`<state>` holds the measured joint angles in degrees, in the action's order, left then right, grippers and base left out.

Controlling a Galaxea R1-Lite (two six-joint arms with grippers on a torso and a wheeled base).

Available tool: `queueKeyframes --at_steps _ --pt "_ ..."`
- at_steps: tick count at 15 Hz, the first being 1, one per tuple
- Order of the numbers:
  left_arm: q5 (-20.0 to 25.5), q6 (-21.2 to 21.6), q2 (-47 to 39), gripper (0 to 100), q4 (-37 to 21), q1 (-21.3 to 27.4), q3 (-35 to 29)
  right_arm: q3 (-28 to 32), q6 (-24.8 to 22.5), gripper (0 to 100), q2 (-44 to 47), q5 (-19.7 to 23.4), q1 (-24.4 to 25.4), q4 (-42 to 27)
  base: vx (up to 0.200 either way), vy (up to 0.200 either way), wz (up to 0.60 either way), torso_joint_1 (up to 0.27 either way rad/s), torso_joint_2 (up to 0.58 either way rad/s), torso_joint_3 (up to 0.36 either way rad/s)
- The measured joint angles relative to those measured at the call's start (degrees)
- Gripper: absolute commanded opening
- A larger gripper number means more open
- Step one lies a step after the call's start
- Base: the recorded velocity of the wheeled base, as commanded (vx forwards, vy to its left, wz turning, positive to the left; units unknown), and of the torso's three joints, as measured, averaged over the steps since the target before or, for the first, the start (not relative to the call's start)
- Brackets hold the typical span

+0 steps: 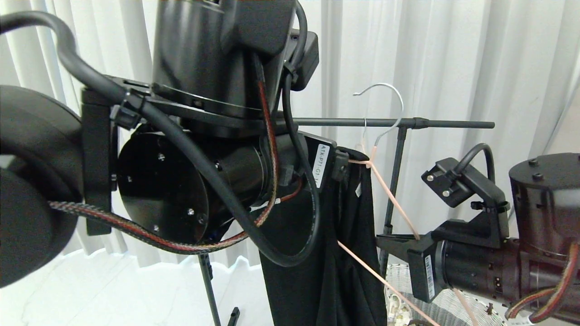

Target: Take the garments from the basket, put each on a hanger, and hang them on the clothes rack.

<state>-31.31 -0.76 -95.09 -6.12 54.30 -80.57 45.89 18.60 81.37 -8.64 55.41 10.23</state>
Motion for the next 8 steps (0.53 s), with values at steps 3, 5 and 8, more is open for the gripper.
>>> queueKeyframes --at_steps 3,5,8 --pt "0.00 -0.02 1.45 100 0.00 -0.13 2.60 0.00 -0.43 0 -1.50 -0.06 -1.08 0.00 0.000 0.000 0.00 0.000 0.00 0.000" --pt "0.18 -0.15 2.62 100 0.13 0.63 4.57 -0.09 -0.88 0 -2.27 -0.06 -1.96 0.02 0.000 0.000 0.00 0.000 0.00 0.000" --pt "0.22 -0.30 4.10 100 0.43 3.00 7.47 -0.11 -1.94 0 -2.82 -0.05 -3.23 0.72 0.000 0.000 0.00 0.000 0.00 0.000"
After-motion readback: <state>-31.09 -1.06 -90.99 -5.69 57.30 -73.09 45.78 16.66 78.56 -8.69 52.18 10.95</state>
